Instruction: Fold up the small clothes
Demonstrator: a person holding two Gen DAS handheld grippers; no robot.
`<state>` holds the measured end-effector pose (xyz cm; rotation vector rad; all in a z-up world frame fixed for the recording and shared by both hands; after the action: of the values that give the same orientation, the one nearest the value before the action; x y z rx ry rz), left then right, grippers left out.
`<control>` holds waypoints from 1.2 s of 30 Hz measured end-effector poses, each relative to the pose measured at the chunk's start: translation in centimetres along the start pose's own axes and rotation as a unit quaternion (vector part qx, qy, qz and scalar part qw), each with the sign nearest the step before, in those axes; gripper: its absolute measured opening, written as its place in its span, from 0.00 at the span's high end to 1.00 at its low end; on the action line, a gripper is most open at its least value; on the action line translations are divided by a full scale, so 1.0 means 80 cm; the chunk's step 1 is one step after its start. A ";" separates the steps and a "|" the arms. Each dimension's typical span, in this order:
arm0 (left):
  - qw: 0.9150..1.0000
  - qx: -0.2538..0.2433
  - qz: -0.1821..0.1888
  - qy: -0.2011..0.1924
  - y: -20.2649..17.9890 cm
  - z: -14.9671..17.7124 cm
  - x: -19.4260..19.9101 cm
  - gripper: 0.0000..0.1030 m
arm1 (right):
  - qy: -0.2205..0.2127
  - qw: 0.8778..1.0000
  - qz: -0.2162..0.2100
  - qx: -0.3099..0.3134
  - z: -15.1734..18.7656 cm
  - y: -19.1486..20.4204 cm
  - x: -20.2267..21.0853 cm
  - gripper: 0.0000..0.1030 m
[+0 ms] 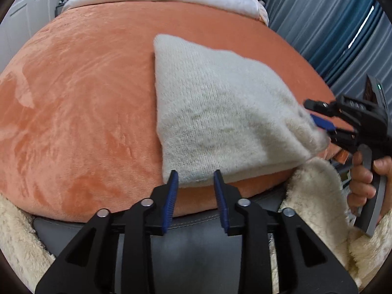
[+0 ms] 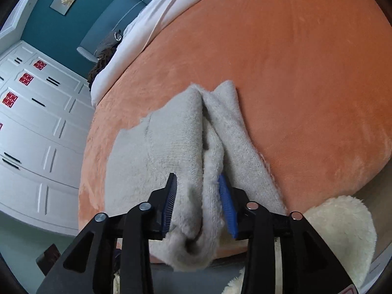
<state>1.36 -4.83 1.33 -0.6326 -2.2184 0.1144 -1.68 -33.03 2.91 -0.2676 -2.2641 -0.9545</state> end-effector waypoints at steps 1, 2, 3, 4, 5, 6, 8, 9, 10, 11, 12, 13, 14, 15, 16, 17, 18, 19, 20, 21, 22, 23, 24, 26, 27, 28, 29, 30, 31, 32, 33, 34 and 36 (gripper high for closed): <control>1.000 0.009 0.000 -0.016 0.002 -0.004 0.010 0.58 | -0.011 1.000 -0.003 0.012 0.000 0.005 0.013 0.52; 0.999 0.016 0.001 -0.028 0.003 -0.008 0.017 0.51 | -0.018 0.999 -0.007 0.025 -0.002 0.010 0.023 0.46; 0.999 0.025 -0.003 -0.039 0.005 -0.012 0.022 0.48 | -0.018 0.999 -0.013 0.038 0.000 0.016 0.027 0.43; 0.998 0.034 -0.004 -0.044 0.006 -0.016 0.022 0.47 | -0.008 0.999 -0.017 0.046 0.000 0.019 0.024 0.39; 0.998 0.041 -0.002 -0.044 0.006 -0.019 0.019 0.47 | 0.009 0.998 -0.018 0.055 0.004 0.020 0.016 0.39; 0.998 0.044 -0.005 -0.041 0.005 -0.021 0.016 0.47 | 0.025 0.998 -0.011 0.062 0.010 0.020 0.009 0.39; 0.998 0.049 -0.018 -0.035 0.006 -0.025 0.011 0.47 | 0.054 0.996 0.000 0.071 0.029 0.011 -0.002 0.39; 0.998 0.051 -0.021 -0.034 0.005 -0.025 0.010 0.47 | 0.065 0.995 0.000 0.076 0.039 0.009 -0.011 0.40; 0.998 0.052 -0.026 -0.033 0.005 -0.027 0.011 0.47 | 0.066 0.994 0.008 0.082 0.045 0.004 -0.017 0.59; 0.998 0.051 -0.028 -0.032 0.005 -0.026 0.011 0.47 | 0.069 0.993 0.014 0.090 0.048 0.002 -0.019 0.78; 0.998 0.049 -0.028 -0.031 0.004 -0.026 0.012 0.47 | 0.066 0.994 0.009 0.089 0.047 0.003 -0.013 0.79; 0.998 0.047 -0.031 -0.031 0.004 -0.025 0.013 0.47 | 0.044 0.996 -0.012 0.079 0.036 0.007 0.000 0.81; 0.998 0.045 -0.034 -0.030 0.007 -0.023 0.014 0.47 | 0.019 0.997 -0.026 0.076 0.024 0.010 0.018 0.83; 0.998 0.045 -0.036 -0.028 0.007 -0.022 0.013 0.47 | 0.000 0.996 -0.029 0.082 0.014 0.011 0.034 0.83; 0.998 0.047 -0.036 -0.026 0.009 -0.021 0.013 0.46 | -0.017 0.995 -0.024 0.092 0.005 0.012 0.047 0.83; 0.998 0.049 -0.036 -0.024 0.009 -0.020 0.011 0.46 | -0.023 0.994 -0.013 0.102 0.000 0.009 0.050 0.83; 0.998 0.051 -0.036 -0.021 0.010 -0.018 0.008 0.46 | -0.019 0.993 0.003 0.113 0.000 0.002 0.046 0.83; 0.998 0.051 -0.037 -0.016 0.010 -0.015 0.004 0.46 | -0.003 0.991 0.027 0.129 0.005 -0.009 0.032 0.83; 0.998 0.050 -0.039 -0.011 0.009 -0.013 0.002 0.46 | 0.033 0.988 0.053 0.140 0.019 -0.027 0.009 0.83; 0.998 0.048 -0.040 -0.007 0.008 -0.011 -0.001 0.46 | 0.062 0.987 0.064 0.137 0.032 -0.038 -0.007 0.83; 0.998 0.045 -0.037 -0.004 0.005 -0.010 -0.002 0.46 | 0.075 0.987 0.064 0.125 0.041 -0.046 -0.013 0.81; 0.999 0.040 -0.036 -0.005 0.003 -0.010 -0.001 0.46 | 0.069 0.988 0.060 0.125 0.040 -0.044 -0.006 0.77; 0.999 0.033 -0.035 -0.009 0.001 -0.011 0.001 0.45 | 0.058 0.988 0.055 0.131 0.034 -0.036 0.000 0.74; 0.999 0.025 -0.040 -0.017 0.000 -0.013 0.004 0.38 | 0.034 0.991 0.042 0.121 0.018 -0.027 0.014 0.65; 0.999 0.025 -0.038 -0.020 -0.001 -0.014 0.005 0.37 | 0.024 0.994 0.028 0.107 0.009 -0.023 0.020 0.63; 0.999 0.026 -0.034 -0.019 -0.002 -0.014 0.003 0.37 | 0.017 0.995 0.018 0.094 0.000 -0.021 0.021 0.55; 0.999 0.025 -0.035 -0.017 -0.003 -0.014 0.001 0.37 | 0.009 0.996 0.013 0.085 -0.011 -0.021 0.020 0.50; 0.999 0.025 -0.035 -0.015 -0.005 -0.015 -0.001 0.37 | 0.005 0.997 0.015 0.080 -0.017 -0.022 0.015 0.48; 0.999 0.023 -0.033 -0.016 -0.007 -0.015 -0.001 0.37 | 0.005 0.997 0.016 0.076 -0.023 -0.024 0.007 0.47; 0.999 0.021 -0.032 -0.017 -0.010 -0.016 0.000 0.37 | 0.015 0.997 0.016 0.071 -0.024 -0.027 -0.006 0.46; 0.999 0.018 -0.032 -0.018 -0.013 -0.017 0.001 0.37 | 0.033 0.997 0.016 0.062 -0.021 -0.027 -0.022 0.46; 0.999 0.015 -0.033 -0.019 -0.015 -0.018 0.001 0.36 | 0.047 0.997 0.016 0.056 -0.015 -0.023 -0.031 0.45; 0.999 0.008 -0.036 -0.021 -0.020 -0.020 0.003 0.35 | 0.050 0.995 0.025 0.080 -0.010 -0.015 -0.044 0.51</control>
<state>1.77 -6.30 2.98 -0.5450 -2.2763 0.1104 0.89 -34.21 0.41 -0.2007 -2.2162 -0.7390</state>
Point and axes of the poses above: each gripper's, at about its wrist camera, not at the fingertips, and x roughly against the way its jaws point, y to its left, z to its underside, the point moved 5 cm from there along -x, roughly the way its jaws point, and after that the axes turned 12 degrees about -y, right-handed, at the moved point
